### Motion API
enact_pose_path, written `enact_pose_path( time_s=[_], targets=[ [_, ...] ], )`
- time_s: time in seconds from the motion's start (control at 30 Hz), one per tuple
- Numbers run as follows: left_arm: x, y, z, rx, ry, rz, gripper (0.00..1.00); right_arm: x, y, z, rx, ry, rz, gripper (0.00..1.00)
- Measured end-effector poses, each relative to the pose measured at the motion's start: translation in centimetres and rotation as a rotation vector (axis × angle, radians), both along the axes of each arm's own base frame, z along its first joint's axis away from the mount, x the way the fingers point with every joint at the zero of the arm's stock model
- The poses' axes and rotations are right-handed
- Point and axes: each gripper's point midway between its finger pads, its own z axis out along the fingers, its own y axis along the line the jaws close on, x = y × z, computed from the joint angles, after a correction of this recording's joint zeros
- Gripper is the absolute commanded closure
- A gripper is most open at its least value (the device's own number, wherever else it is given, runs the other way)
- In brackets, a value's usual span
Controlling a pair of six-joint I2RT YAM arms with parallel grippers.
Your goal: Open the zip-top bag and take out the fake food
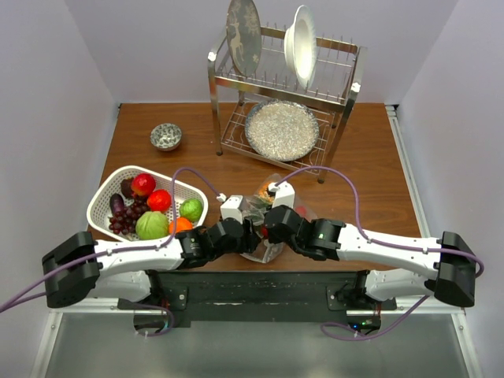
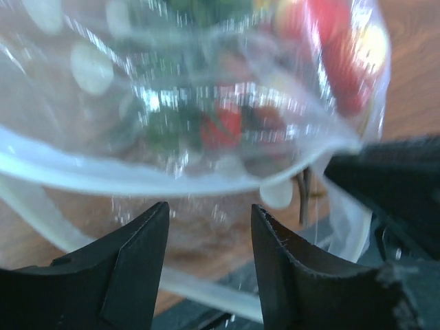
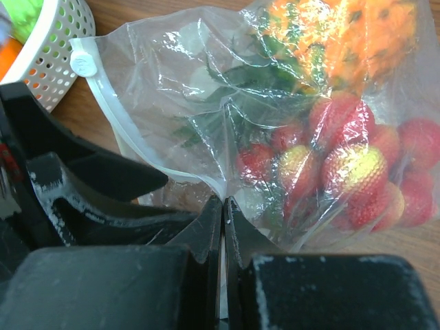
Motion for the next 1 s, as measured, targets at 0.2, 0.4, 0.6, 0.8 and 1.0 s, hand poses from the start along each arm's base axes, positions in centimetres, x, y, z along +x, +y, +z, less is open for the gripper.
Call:
enact_pose_path(
  time_s=[0.2, 0.4, 0.6, 0.8, 1.0],
  targets=[
    [2.5, -0.3, 0.9, -0.026, -0.096, 0.099, 0.47, -0.4, 0.2, -0.1, 0.010, 0.011, 0.002, 1.00],
    [4.0, -0.3, 0.2, -0.011, -0.144, 0.168, 0.53, -0.7, 0.5, -0.1, 0.017, 0.017, 0.010, 1.00],
    [5.0, 0.7, -0.9, 0.030, -0.164, 0.244, 0.59, -1.0, 0.7, -0.1, 0.022, 0.027, 0.020, 1.00],
    [6.0, 0.7, -0.1, 0.004, -0.212, 0.300, 0.59, -1.0, 0.7, -0.1, 0.021, 0.028, 0.021, 1.00],
    [6.7, 0.1, 0.6, -0.028, -0.247, 0.311, 0.79, -1.1, 0.5, -0.3, 0.013, 0.031, 0.021, 1.00]
  ],
)
